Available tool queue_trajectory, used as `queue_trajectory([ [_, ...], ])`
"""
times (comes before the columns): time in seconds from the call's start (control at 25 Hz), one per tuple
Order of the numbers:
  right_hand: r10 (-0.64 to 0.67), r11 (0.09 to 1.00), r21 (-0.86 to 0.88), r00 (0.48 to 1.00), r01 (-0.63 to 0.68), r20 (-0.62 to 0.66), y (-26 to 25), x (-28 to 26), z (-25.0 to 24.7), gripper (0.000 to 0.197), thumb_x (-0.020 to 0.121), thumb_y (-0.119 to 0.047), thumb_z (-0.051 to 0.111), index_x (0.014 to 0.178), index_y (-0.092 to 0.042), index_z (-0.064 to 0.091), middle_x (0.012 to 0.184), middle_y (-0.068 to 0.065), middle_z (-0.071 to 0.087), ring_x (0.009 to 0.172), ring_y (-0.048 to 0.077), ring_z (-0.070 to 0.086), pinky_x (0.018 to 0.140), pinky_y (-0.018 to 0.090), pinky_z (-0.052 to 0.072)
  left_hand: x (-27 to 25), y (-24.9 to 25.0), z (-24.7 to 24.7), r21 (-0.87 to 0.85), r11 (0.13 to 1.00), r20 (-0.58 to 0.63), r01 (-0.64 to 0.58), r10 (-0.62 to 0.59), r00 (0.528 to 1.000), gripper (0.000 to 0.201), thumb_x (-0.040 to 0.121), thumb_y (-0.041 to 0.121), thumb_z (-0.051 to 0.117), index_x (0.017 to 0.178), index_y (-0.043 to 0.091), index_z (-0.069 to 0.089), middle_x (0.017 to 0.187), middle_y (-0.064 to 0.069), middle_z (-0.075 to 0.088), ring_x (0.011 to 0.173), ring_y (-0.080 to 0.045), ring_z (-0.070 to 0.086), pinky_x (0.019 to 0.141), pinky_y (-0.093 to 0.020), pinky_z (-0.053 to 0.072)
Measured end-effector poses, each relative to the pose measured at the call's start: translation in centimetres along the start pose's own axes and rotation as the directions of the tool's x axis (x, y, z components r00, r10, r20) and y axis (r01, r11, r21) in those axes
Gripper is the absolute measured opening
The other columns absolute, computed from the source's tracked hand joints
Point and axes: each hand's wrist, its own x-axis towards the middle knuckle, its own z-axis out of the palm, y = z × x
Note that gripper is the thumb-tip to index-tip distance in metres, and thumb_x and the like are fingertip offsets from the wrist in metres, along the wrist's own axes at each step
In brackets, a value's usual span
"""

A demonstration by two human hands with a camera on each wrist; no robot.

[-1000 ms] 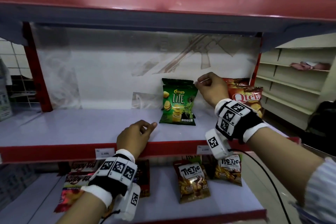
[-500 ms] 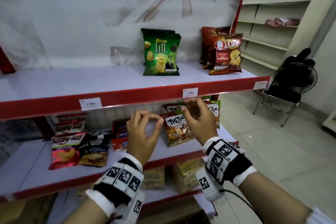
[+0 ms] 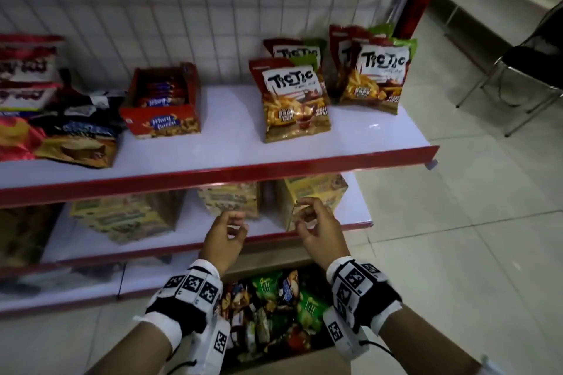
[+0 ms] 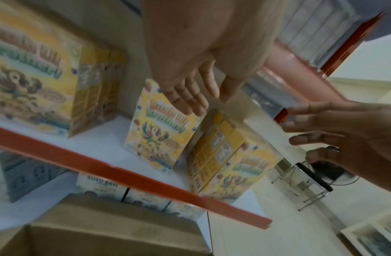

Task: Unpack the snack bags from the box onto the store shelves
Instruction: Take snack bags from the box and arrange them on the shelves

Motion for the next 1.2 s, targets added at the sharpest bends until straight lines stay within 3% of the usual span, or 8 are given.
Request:
queue_trajectory([
  [0.16,0.111,0.980,-0.177,0.986,-0.088,0.128,11.8,0.3,5.3,0.025,0.089,-0.015,0.057,0.113,-0.019,0.055,0.099,0.003,0.060,0.091,0.015,0.055,0.079,0.028,0.045,2.8,-11.1,5.2,0.020,0.998,0.033,0.068,-0.068,0.997,0.020,0.089,-0.005,0.056,0.108,0.000,0.058,0.092,-0.008,0.061,0.092,-0.022,0.057,0.088,-0.030,0.044],
  [0.32,0.142,0.981,-0.166,0.960,-0.103,0.242,22.6,1.4,11.7,0.028,0.087,-0.001,0.056,0.111,-0.015,0.057,0.094,0.002,0.061,0.091,0.017,0.059,0.081,0.018,0.047,5.3,-23.2,10.2,0.025,0.991,0.063,0.132,-0.133,0.989,0.018,0.089,-0.001,0.057,0.107,0.002,0.059,0.093,-0.009,0.061,0.092,-0.022,0.057,0.086,-0.027,0.043],
  [0.44,0.114,0.977,-0.208,0.926,-0.039,0.361,28.9,2.7,16.2,0.026,0.089,0.000,0.056,0.112,-0.011,0.060,0.092,-0.001,0.063,0.087,0.014,0.060,0.079,0.011,0.044,6.8,-31.0,12.7,0.014,0.990,0.035,0.138,-0.138,0.990,0.012,0.090,-0.001,0.055,0.098,0.007,0.059,0.093,-0.010,0.062,0.095,-0.025,0.059,0.091,-0.030,0.044],
  [0.56,0.083,0.956,-0.287,0.891,0.055,0.446,33.2,3.9,19.5,0.024,0.090,-0.006,0.058,0.113,-0.012,0.063,0.101,0.004,0.068,0.089,0.009,0.060,0.087,0.017,0.046,8.4,-36.3,14.1,0.007,0.994,-0.001,0.106,-0.106,0.994,0.009,0.093,0.003,0.053,0.089,0.010,0.058,0.094,-0.012,0.065,0.101,-0.034,0.060,0.095,-0.040,0.047],
  [0.64,0.053,0.914,-0.384,0.900,0.131,0.432,35.4,4.5,20.5,0.021,0.089,-0.014,0.061,0.110,-0.018,0.067,0.103,0.002,0.066,0.091,0.012,0.061,0.092,0.027,0.049,9.6,-38.0,14.7,0.002,0.998,0.007,0.062,-0.062,0.998,0.015,0.096,0.013,0.051,0.081,0.016,0.054,0.085,-0.006,0.064,0.096,-0.035,0.062,0.092,-0.046,0.049],
  [0.72,-0.040,0.866,-0.445,0.918,0.229,0.395,37.0,4.6,20.7,0.016,0.087,-0.021,0.065,0.102,-0.023,0.070,0.095,-0.007,0.064,0.083,0.005,0.058,0.089,0.026,0.049,10.3,-39.0,15.1,-0.018,1.000,0.002,-0.008,0.008,1.000,0.022,0.097,0.025,0.047,0.077,0.018,0.051,0.077,-0.001,0.064,0.088,-0.033,0.065,0.082,-0.042,0.051],
  [0.92,-0.118,0.754,-0.547,0.893,0.365,0.434,38.7,4.8,21.9,0.023,0.089,-0.029,0.063,0.111,-0.023,0.069,0.111,0.000,0.069,0.102,0.014,0.060,0.095,0.024,0.043,11.4,-39.6,15.1,-0.029,0.995,0.014,-0.098,0.098,0.995,0.029,0.099,0.035,0.039,0.079,0.018,0.052,0.082,0.001,0.063,0.065,-0.005,0.060,0.043,-0.005,0.041],
  [1.2,0.138,0.605,-0.753,0.898,0.259,0.419,39.1,4.2,25.7,0.060,0.080,-0.055,0.065,0.121,-0.011,0.062,0.119,0.011,0.063,0.108,0.026,0.059,0.093,0.031,0.048,10.3,-40.1,14.0,0.051,0.988,0.062,-0.145,0.142,0.988,0.031,0.101,0.034,0.033,0.083,0.021,0.055,0.081,0.006,0.059,0.069,-0.004,0.055,0.041,-0.005,0.037],
])
